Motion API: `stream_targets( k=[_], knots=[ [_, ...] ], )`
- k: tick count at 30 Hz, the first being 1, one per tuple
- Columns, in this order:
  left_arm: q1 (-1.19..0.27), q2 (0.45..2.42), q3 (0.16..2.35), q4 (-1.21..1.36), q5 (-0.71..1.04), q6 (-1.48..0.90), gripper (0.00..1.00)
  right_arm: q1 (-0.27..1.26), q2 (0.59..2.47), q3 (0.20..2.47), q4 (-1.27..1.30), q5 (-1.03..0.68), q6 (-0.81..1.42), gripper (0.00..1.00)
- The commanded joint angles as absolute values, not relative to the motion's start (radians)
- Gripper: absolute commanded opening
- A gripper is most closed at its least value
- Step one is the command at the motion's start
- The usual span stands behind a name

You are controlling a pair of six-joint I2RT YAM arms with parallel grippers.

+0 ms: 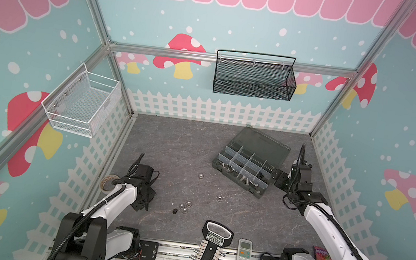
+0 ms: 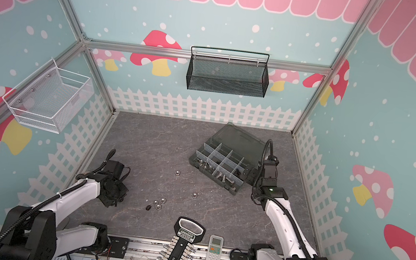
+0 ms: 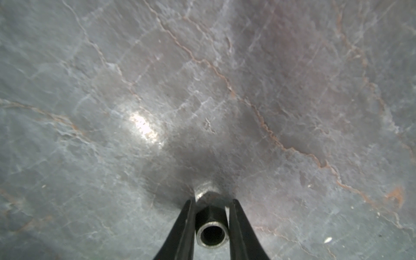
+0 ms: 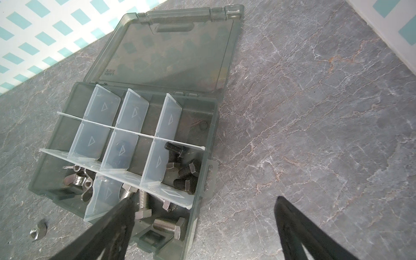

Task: Sort the screws and nuts into containers
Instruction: 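Lower the left gripper around the black nut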

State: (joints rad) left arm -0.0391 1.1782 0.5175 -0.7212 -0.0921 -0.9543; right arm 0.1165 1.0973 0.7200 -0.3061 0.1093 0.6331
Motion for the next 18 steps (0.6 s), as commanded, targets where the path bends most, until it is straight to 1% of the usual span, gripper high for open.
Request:
stream_targets(
  k=[1,3,13,18],
  knots=[
    [-0.036,1.213,0.477,-0.724,-0.016,-0.977,0.22,0.111,1.109,0.717,-0.309,0.129,0.634,0.98],
    [-0.038,1.208,0.477,-0.711,0.002,-0.98,0.2,0.112,1.106,0.717,-0.308,0.129,0.634,0.98],
    [-0.083,1.152,0.518,-0.696,0.03,-0.984,0.2,0.112,1.08,0.713,-0.309,0.134,0.634,0.98],
    [-0.172,1.202,0.58,-0.688,-0.006,-0.983,0.21,0.112,1.078,0.713,-0.308,0.129,0.635,0.98]
  ],
)
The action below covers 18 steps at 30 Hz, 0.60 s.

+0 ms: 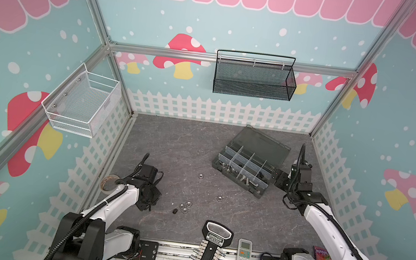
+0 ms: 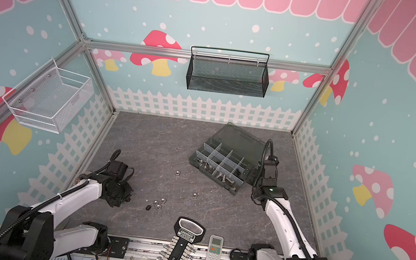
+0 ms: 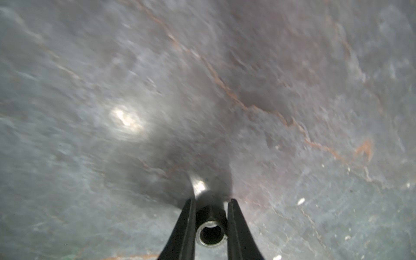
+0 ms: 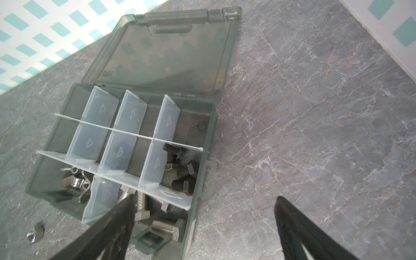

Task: Sort the screws and nuts into containers
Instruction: 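Lower the left gripper around the black nut, then close the left gripper on the black nut and lift it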

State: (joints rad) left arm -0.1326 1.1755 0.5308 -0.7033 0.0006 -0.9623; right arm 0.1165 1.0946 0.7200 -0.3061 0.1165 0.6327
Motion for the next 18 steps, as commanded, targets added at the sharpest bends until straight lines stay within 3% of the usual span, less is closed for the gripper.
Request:
stream_targets(
  k=[1,10,18],
  knots=[
    [-0.193,1.218,0.595,-0.686,-0.011,-0.982,0.2,0.112,1.078,0.711,-0.307,0.127,0.637,0.98],
    [-0.349,1.426,0.741,-0.699,-0.058,-0.922,0.25,0.112,1.063,0.708,-0.314,0.129,0.634,0.98],
    [-0.371,1.515,0.759,-0.723,-0.018,-0.864,0.29,0.111,1.062,0.71,-0.316,0.137,0.632,0.98]
  ],
)
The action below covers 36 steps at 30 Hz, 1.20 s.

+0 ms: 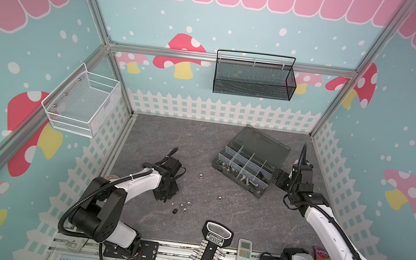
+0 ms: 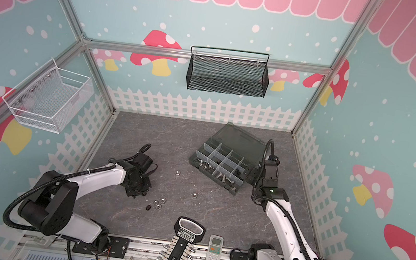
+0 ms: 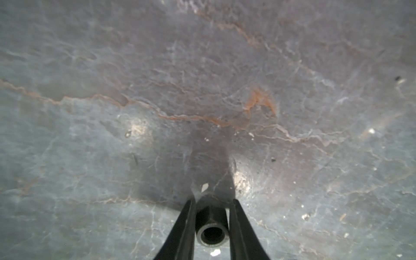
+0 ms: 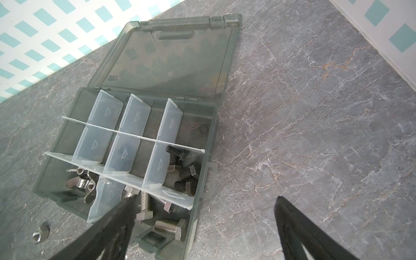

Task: Sort the screws and nuts into containers
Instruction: 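Close the left gripper on the black nut and lift it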

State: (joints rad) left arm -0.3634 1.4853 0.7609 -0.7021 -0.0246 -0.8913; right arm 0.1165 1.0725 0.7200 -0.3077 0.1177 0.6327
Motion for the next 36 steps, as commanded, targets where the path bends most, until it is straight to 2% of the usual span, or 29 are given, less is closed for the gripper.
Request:
stream_targets(
  k=[1,6,18,23,36],
  knots=[
    [-0.372,1.518,0.759,-0.724,-0.014,-0.861,0.3,0.112,1.064,0.711,-0.317,0.136,0.633,0.98],
    [-0.394,1.522,0.754,-0.74,-0.005,-0.859,0.33,0.111,1.074,0.719,-0.315,0.133,0.632,0.98],
    [-0.403,1.499,0.726,-0.761,-0.017,-0.885,0.33,0.112,1.066,0.715,-0.316,0.134,0.637,0.98],
    [-0.403,1.508,0.728,-0.765,-0.025,-0.891,0.28,0.112,1.063,0.71,-0.318,0.137,0.639,0.98],
    [-0.433,1.479,0.756,-0.776,-0.035,-0.904,0.23,0.112,1.049,0.701,-0.323,0.151,0.641,0.98]
  ],
)
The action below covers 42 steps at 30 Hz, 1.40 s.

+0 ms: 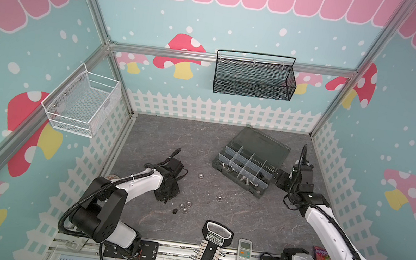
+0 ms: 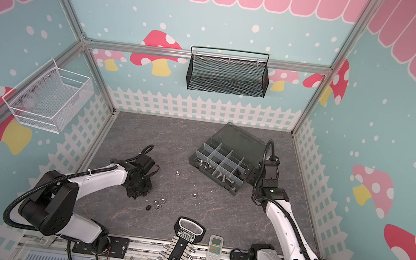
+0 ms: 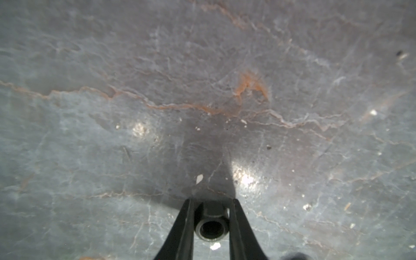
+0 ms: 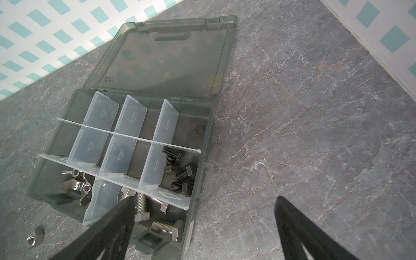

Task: Sort the screws and nuts into containers
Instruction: 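Close the left gripper on the black nut and lift it, then carry the black nut with the left gripper over the organizer compartment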

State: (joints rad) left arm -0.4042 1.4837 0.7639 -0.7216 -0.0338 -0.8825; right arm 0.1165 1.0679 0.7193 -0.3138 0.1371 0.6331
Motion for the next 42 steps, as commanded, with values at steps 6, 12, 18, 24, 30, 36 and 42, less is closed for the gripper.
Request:
stream_targets(
  k=[6,12,18,24,30,36,42],
  knots=[
    [-0.475,1.481,0.864,-0.747,-0.063,-0.922,0.22,0.111,1.041,0.699,-0.322,0.155,0.64,0.98],
    [-0.548,1.553,1.015,-0.674,-0.082,-0.933,0.22,0.111,1.035,0.694,-0.319,0.161,0.638,0.98],
    [-0.622,1.714,1.249,-0.585,-0.059,-0.909,0.22,0.111,1.037,0.703,-0.316,0.158,0.635,0.98],
    [-0.668,1.895,1.508,-0.531,-0.034,-0.862,0.22,0.112,1.022,0.7,-0.318,0.164,0.632,0.98],
    [-0.684,2.055,1.708,-0.497,-0.002,-0.837,0.22,0.111,1.016,0.703,-0.318,0.158,0.634,0.98],
    [-0.692,2.184,1.857,-0.483,0.028,-0.821,0.22,0.112,1.014,0.711,-0.317,0.149,0.635,0.98],
    [-0.699,2.26,1.934,-0.451,0.056,-0.811,0.23,0.111,1.005,0.694,-0.316,0.142,0.644,0.98]
  ],
)
